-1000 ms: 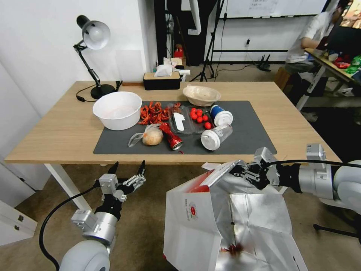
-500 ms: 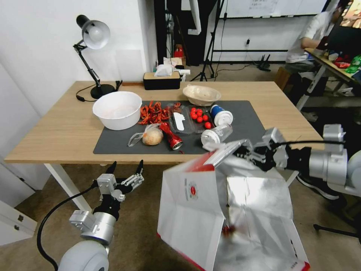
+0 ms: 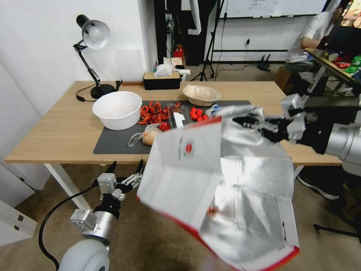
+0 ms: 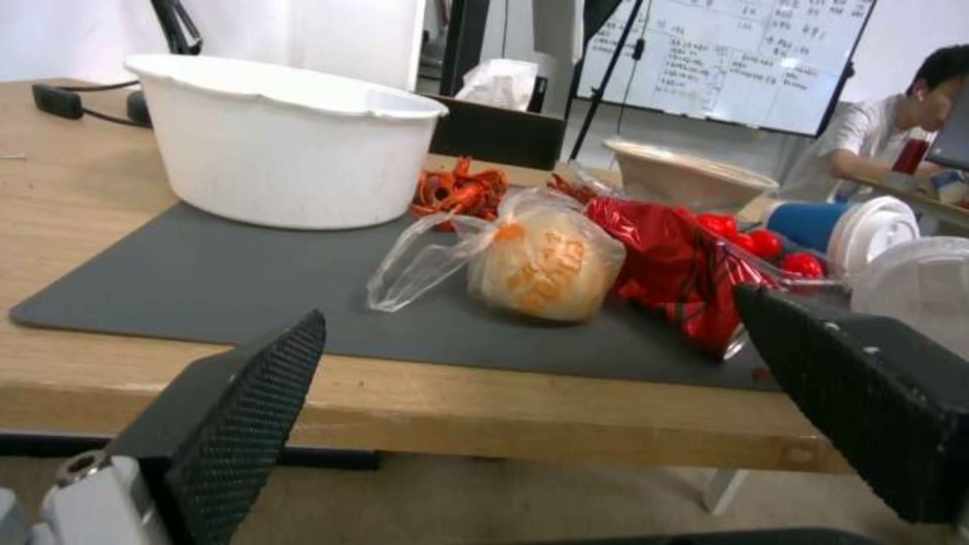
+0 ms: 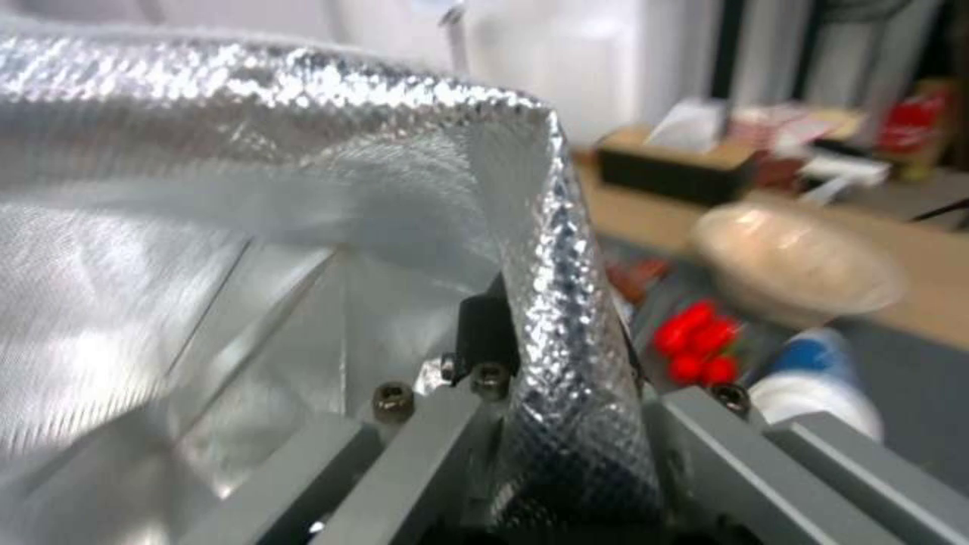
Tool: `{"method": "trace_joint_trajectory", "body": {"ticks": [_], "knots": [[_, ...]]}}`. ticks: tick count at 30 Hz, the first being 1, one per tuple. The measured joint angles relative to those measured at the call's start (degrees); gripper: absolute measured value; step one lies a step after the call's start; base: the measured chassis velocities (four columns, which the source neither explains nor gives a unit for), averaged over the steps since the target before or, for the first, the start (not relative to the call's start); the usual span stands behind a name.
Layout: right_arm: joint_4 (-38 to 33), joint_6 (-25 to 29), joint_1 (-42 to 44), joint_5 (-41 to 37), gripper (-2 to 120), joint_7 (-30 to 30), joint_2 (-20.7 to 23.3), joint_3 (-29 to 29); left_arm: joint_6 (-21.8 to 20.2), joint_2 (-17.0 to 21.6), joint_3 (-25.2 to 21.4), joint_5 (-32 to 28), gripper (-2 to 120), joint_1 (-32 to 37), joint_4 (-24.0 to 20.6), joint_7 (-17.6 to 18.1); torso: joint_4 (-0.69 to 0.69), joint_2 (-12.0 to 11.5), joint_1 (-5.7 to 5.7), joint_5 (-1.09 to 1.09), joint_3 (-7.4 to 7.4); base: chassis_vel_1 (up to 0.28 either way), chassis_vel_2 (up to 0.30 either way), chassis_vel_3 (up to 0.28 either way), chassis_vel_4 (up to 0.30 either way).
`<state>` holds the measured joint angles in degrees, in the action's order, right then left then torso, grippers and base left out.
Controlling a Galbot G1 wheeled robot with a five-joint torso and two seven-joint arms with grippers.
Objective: Pick up the food delivery bag from the floor and place it on the table.
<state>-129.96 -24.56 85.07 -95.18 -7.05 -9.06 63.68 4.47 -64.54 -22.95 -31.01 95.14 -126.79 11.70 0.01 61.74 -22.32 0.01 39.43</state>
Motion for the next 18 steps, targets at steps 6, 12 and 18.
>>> {"method": "trace_joint_trajectory", "body": {"ticks": [6,12,18], "knots": [[3.98,0.06,-10.18,-9.24,0,9.08,1.05,-3.51,0.2,0.01,-0.13,0.04,100,0.29,0.1,-0.01,0.0,-0.02,0.0,-0.02,0.0,0.0,0.0,0.0,0.0],[7.14,0.07,-15.06,-16.24,0,21.27,0.87,-4.27,0.2,-0.29,0.26,0.14,100,-0.06,0.29,0.12,0.01,-0.03,0.01,0.0,-0.01,0.0,0.0,0.0,0.0],[11.34,0.07,-16.95,-18.19,0,32.91,0.85,-5.34,0.2,-0.2,0.48,0.3,100,-0.07,0.44,0.12,0.0,-0.05,0.02,-0.02,-0.01,0.0,0.0,0.0,0.0]]}}
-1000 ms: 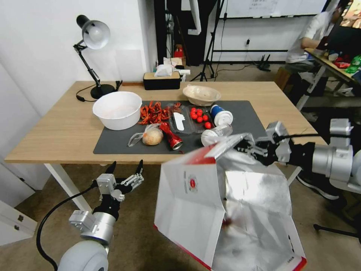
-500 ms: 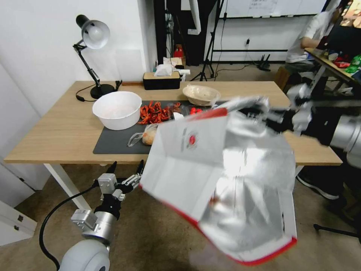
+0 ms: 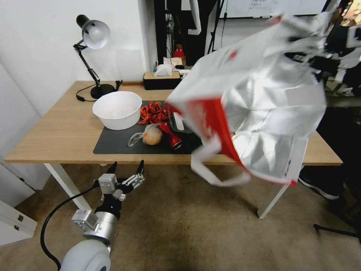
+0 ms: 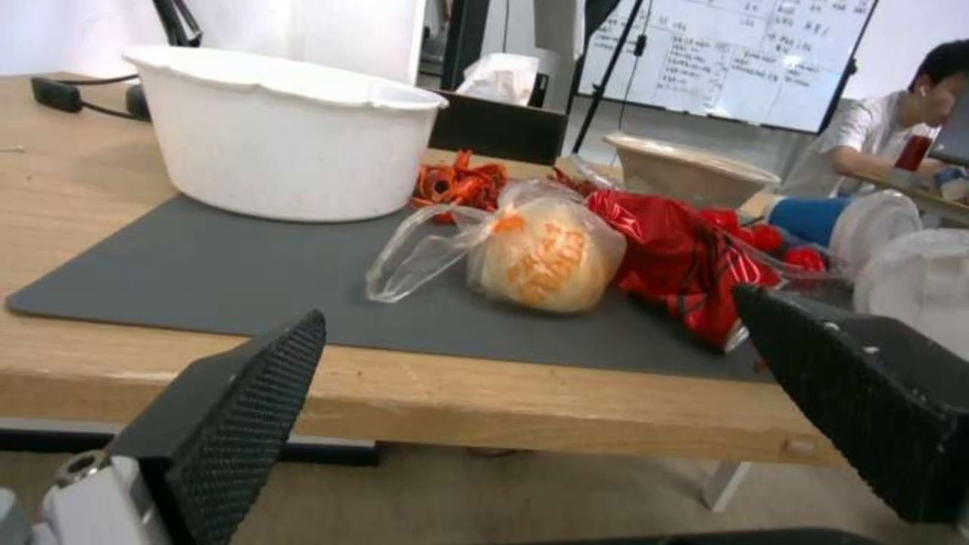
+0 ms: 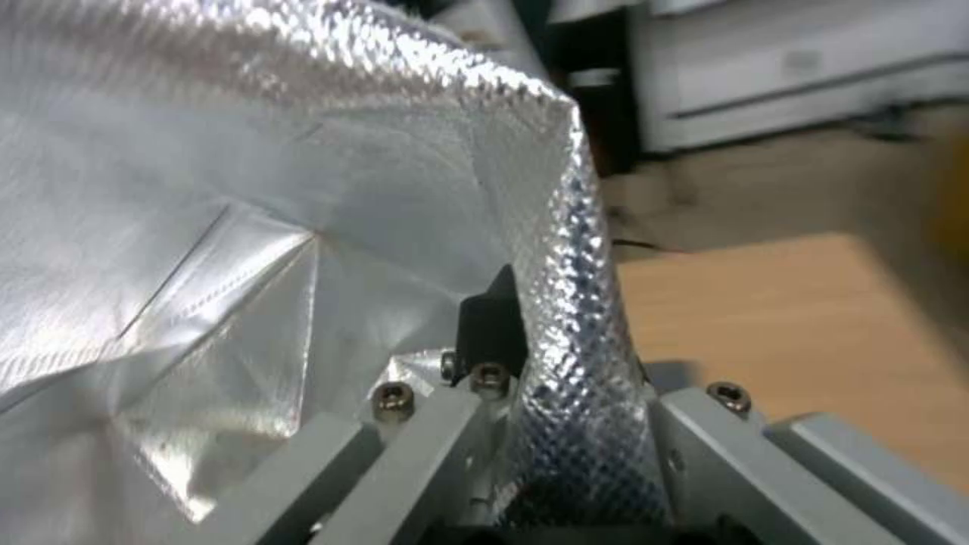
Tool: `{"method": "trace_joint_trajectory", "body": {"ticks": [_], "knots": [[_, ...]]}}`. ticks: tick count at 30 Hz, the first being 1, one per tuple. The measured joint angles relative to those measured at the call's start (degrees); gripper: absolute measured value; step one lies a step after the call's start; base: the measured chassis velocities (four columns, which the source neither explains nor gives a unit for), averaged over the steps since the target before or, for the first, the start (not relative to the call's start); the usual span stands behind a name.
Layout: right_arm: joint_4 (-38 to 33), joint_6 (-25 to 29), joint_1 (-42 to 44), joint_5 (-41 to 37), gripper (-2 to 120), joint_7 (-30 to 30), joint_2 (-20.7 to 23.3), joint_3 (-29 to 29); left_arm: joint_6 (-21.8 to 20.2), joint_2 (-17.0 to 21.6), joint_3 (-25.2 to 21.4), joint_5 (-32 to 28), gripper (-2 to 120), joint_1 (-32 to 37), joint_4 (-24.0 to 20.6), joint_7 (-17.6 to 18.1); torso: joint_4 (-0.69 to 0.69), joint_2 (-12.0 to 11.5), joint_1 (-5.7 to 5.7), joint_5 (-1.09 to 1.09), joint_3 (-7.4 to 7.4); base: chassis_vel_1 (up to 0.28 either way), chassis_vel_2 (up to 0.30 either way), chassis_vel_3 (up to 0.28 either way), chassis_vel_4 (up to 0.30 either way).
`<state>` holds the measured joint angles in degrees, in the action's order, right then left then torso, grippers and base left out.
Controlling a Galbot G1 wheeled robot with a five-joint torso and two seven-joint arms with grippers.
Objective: Pick up the food delivery bag from the floor and place it on the table.
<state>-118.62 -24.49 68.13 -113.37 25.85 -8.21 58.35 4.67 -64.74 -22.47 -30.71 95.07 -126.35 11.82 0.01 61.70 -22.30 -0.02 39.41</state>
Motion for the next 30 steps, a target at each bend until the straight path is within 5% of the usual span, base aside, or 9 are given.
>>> {"method": "trace_joint_trajectory", "body": {"ticks": [13,30], "knots": [[9.07,0.06,-1.16,-2.84,0,14.66,-2.18,-1.9,-0.13,0.04,0.45,0.59,100,0.03,-0.02,0.0,0.0,-0.01,0.0,0.01,-0.01,0.0,0.0,0.0,0.0],[11.96,0.39,-3.49,-3.84,0,16.54,-4.6,-5.09,-0.15,-0.94,0.6,2.12,100,0.84,-0.31,-0.12,0.01,-0.02,0.01,0.02,-0.02,0.0,0.0,0.0,0.0]]}}
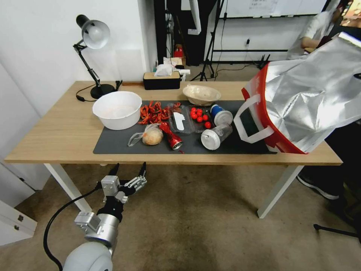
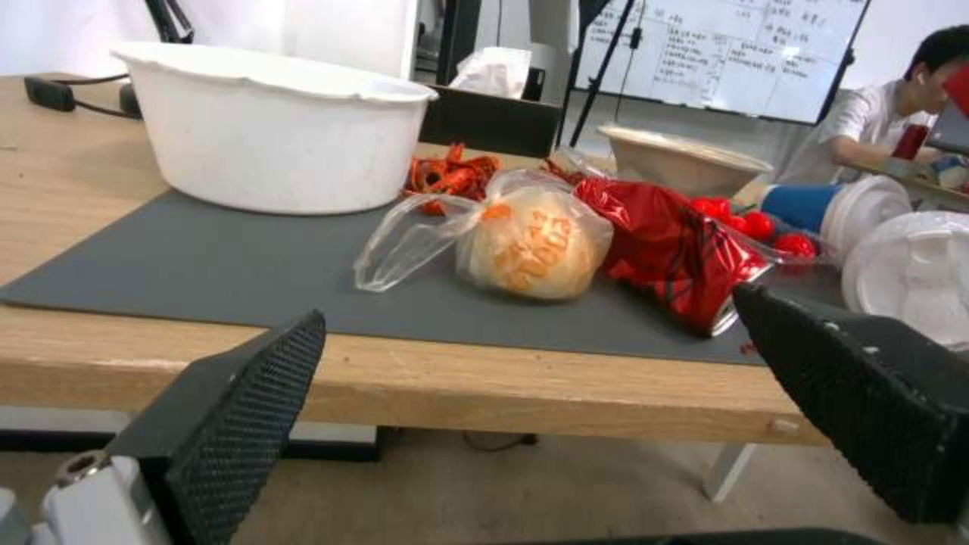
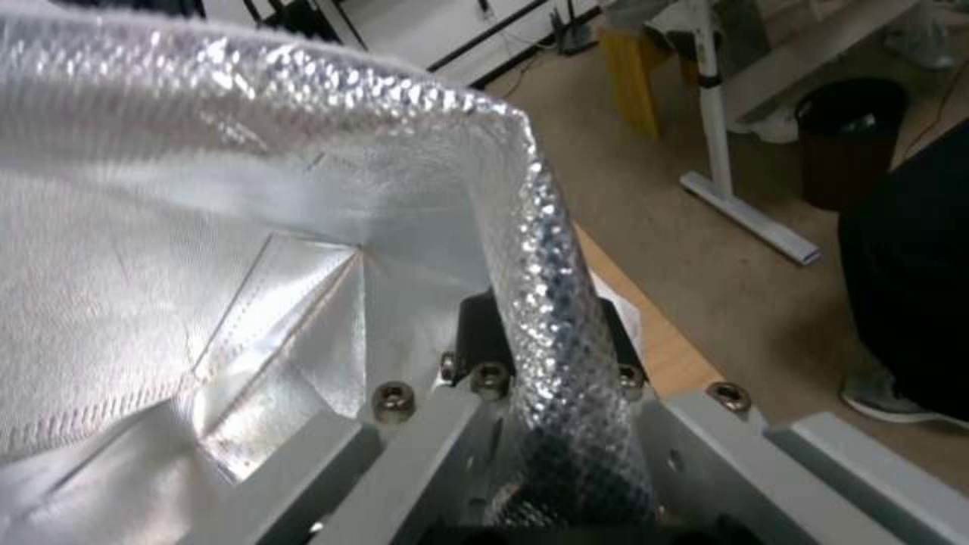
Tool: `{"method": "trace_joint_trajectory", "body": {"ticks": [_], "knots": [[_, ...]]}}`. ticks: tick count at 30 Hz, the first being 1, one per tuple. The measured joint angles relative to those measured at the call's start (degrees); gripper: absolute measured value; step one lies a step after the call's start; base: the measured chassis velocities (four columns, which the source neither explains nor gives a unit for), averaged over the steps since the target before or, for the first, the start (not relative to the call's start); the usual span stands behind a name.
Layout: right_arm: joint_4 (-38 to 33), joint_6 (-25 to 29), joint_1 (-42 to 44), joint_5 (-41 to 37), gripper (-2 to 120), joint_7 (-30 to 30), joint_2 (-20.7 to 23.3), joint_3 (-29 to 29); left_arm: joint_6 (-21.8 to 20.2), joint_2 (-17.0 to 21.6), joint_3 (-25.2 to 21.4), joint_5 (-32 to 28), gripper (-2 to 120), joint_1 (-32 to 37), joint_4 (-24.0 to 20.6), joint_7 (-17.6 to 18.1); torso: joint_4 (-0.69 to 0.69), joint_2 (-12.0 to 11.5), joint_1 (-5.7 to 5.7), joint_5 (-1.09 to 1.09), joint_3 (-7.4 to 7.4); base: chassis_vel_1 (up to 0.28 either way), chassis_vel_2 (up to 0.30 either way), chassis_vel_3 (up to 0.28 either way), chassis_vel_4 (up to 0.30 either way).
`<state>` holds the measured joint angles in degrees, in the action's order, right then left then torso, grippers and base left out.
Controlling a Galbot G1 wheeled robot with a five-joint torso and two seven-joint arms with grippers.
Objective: Pick up the food delivery bag from the floor and place it on the table.
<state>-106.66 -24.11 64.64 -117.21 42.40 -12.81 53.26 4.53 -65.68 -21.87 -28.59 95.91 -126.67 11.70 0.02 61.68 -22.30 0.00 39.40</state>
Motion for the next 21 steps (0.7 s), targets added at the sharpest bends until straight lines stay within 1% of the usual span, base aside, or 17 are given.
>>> {"method": "trace_joint_trajectory", "body": {"ticks": [1,3,4,5,6,7,8,10,18,21], "knots": [[0.37,0.69,-1.4,0.49,0,-0.91,-0.77,-2.25,-0.04,-0.2,0.02,0.16,100,0.02,-0.01,0.02,0.02,0.0,0.0,0.01,0.0,0.0,0.0,0.0,0.0],[0.97,0.75,-5.45,1.01,0,-0.96,-2.47,-7.47,-0.09,-0.41,0.03,0.29,100,0.03,-0.02,0.04,0.0,0.0,0.0,0.0,0.0,0.0,0.0,0.0,0.0],[0.97,0.75,-5.45,1.01,0,-0.96,-2.47,-7.47,-0.09,-0.41,0.03,0.29,100,0.03,-0.02,0.04,0.0,0.0,0.0,0.0,0.0,0.0,0.0,0.0,0.0],[1.45,0.48,-7.96,1.76,0,-0.15,-3.57,-10.94,-0.13,-0.45,-0.01,0.35,100,0.16,-0.01,0.05,-0.03,-0.01,0.0,-0.01,0.0,0.0,0.0,0.0,0.0],[2.01,0.12,-10.32,2.5,0,0.41,-4.64,-13.8,-0.14,-0.45,-0.13,0.38,100,0.3,-0.06,0.06,-0.02,-0.01,0.0,-0.01,0.0,0.0,0.0,0.0,0.0],[2.33,-0.07,-11.82,3.13,0,0.69,-5.18,-15.45,-0.15,-0.45,-0.27,0.4,100,0.38,-0.13,0.06,0.0,-0.01,0.0,-0.02,0.0,0.0,0.0,0.0,0.0],[2.33,-0.07,-11.82,3.13,0,0.69,-5.18,-15.45,-0.15,-0.45,-0.27,0.4,100,0.38,-0.13,0.06,0.0,-0.01,0.0,-0.02,0.0,0.0,0.0,0.0,0.0],[3.46,-1.01,-16.36,4.29,0,1.51,-6.54,-19.62,-0.15,-0.45,-0.61,0.45,100,0.72,-0.34,0.11,-0.02,-0.01,0.0,-0.02,0.0,0.0,0.0,0.0,0.0],[5.16,-4.25,-21.63,4.28,0,2.58,-7.04,-23.7,-0.13,-0.58,-0.61,0.63,100,0.85,-0.35,0.22,0.01,-0.01,0.0,0.0,0.0,0.0,0.0,0.0,0.0],[5.56,-5.69,-23.3,3.78,0,3.64,-6.95,-25.03,-0.14,-0.42,-0.59,0.5,100,0.41,-0.11,0.29,-0.01,-0.01,0.0,0.0,0.0,0.0,0.0,0.0,0.0]]}}
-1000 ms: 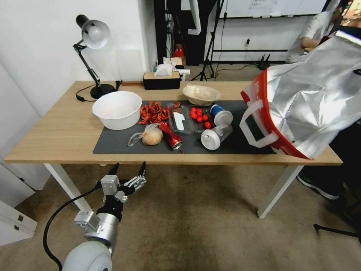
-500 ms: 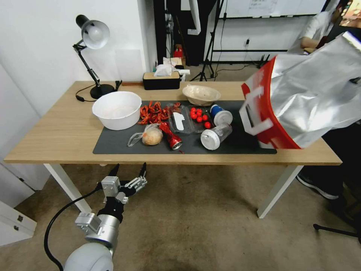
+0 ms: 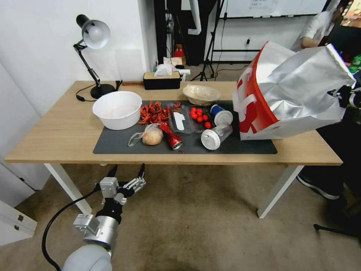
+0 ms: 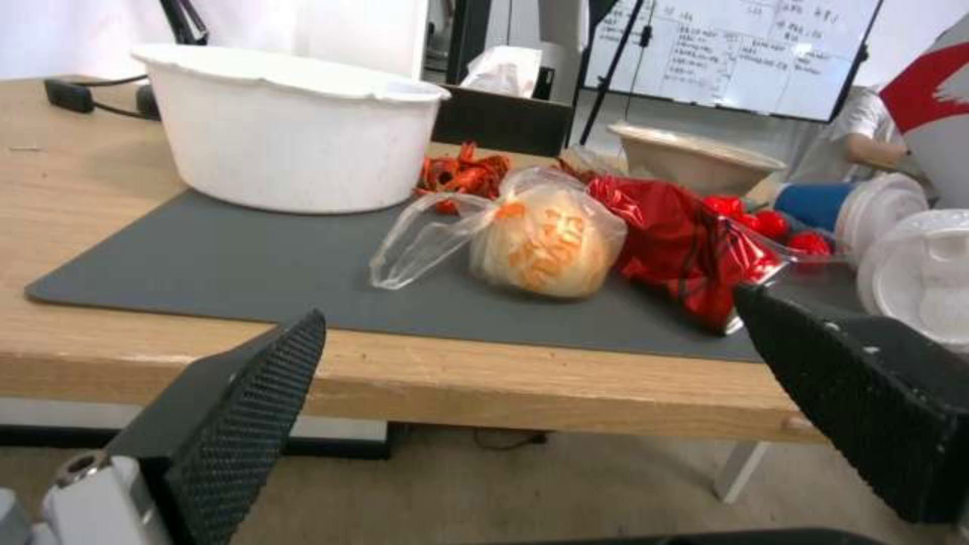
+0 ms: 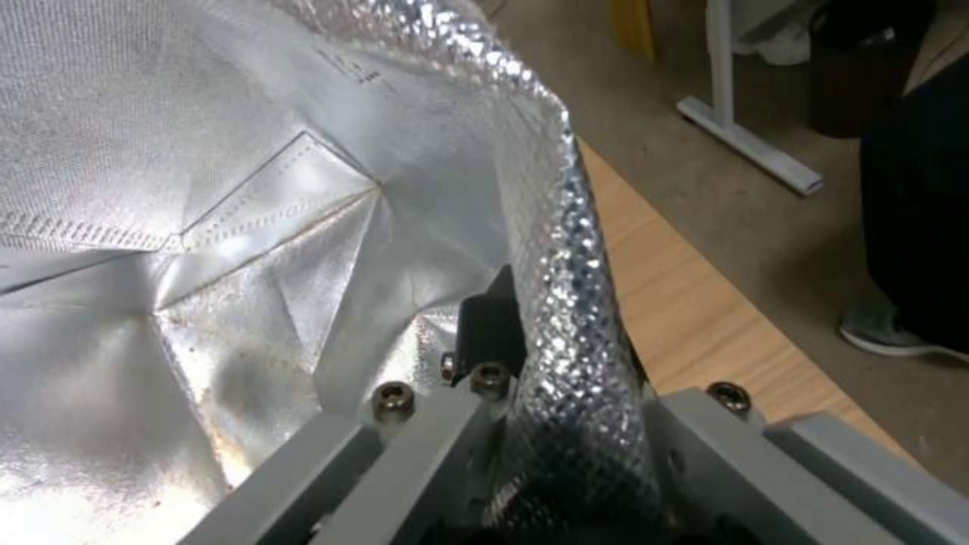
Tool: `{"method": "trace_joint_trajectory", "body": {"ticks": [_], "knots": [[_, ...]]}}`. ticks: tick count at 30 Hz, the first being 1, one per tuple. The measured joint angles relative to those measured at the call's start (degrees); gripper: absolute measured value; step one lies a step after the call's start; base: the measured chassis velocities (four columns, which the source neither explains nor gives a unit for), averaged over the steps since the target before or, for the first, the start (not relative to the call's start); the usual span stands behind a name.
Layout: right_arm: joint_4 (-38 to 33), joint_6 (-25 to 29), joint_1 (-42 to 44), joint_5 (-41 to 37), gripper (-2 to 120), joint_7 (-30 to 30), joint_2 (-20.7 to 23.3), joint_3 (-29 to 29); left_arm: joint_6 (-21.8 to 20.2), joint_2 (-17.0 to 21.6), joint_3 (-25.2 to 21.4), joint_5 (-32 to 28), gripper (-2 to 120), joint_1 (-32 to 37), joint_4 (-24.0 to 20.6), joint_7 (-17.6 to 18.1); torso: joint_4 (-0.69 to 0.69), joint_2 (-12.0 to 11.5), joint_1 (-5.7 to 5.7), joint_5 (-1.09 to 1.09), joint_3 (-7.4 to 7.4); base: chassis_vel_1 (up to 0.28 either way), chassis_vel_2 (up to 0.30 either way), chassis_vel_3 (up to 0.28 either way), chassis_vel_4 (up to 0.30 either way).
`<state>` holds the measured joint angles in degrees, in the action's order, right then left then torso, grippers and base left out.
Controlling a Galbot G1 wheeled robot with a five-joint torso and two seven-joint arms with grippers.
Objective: Pick up the food delivery bag from the floor and place it on the table.
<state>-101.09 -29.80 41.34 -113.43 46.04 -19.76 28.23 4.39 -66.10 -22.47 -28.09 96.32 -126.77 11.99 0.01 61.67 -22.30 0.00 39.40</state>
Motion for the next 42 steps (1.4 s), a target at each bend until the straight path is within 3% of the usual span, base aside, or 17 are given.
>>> {"method": "trace_joint_trajectory", "body": {"ticks": [15,38,42], "knots": [[2.78,-4.59,-9.18,-0.45,0,3.16,-0.5,-10.86,-0.37,1.19,0.04,-1.34,100,-1.63,1.14,0.74,0.0,0.0,0.0,0.0,0.0,0.0,0.0,0.0,0.0],[3.78,-7.1,-15.42,-1.97,0,1.49,0.61,-15.61,-1.27,0.21,0.16,-1.08,100,-1.63,0.26,1.32,0.0,0.0,0.0,-0.01,0.0,0.0,0.0,0.0,0.0],[3.31,-7.49,-15.05,-0.5,10,-1.29,1.15,-15.63,-1.32,-0.04,0.14,-0.79,100,-1.37,-0.07,1.33,0.0,0.0,0.01,0.0,0.0,0.0,0.0,0.0,0.0]]}}
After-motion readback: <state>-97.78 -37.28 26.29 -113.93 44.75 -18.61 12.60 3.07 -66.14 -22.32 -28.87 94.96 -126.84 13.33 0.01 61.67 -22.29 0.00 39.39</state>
